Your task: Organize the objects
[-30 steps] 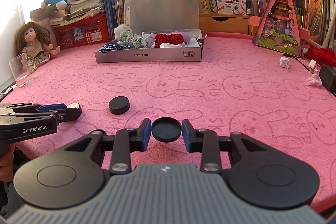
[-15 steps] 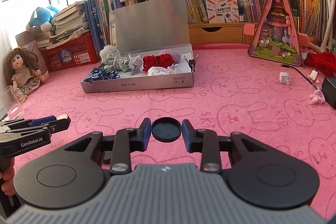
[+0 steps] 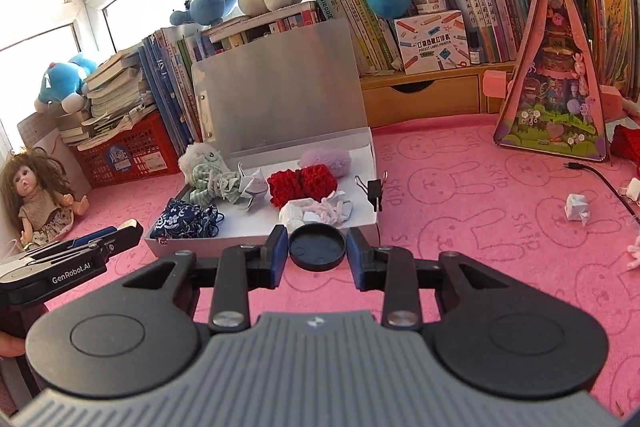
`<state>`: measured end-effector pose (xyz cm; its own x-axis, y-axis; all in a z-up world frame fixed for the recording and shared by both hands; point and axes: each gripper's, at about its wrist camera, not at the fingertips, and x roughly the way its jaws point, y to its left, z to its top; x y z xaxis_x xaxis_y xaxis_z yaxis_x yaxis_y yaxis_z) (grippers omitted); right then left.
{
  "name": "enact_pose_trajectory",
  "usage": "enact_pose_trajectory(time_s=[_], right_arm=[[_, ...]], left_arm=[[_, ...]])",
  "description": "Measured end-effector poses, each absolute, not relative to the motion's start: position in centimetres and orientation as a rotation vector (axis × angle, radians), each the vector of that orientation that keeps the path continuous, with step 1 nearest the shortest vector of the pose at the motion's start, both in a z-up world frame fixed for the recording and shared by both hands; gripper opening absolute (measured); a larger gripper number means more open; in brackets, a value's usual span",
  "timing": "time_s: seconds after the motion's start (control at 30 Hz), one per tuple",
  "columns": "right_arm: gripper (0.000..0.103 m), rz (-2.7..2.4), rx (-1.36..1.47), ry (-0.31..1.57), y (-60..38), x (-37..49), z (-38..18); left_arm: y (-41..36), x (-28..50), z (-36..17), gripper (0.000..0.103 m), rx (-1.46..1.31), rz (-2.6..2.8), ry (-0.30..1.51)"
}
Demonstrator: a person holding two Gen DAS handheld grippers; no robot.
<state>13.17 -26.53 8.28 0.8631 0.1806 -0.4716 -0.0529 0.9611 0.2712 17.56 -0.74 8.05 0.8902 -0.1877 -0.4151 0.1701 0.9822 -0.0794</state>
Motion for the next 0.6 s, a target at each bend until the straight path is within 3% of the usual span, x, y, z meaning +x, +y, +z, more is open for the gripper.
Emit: enact_pose_trajectory(time_s=[0.27, 0.6], right_arm=[[0.038, 0.132, 0.280, 0.532, -26.4, 18.5, 10.0], [0.038, 0.147, 0.260, 0.623, -25.5, 19.6, 5.4]], left_arm=[[-1.6, 23.1, 8.0, 0.037, -0.053, -0.199, 0.438], [0.7, 22.7, 5.8, 0.039, -0.039, -0.247, 0.523]])
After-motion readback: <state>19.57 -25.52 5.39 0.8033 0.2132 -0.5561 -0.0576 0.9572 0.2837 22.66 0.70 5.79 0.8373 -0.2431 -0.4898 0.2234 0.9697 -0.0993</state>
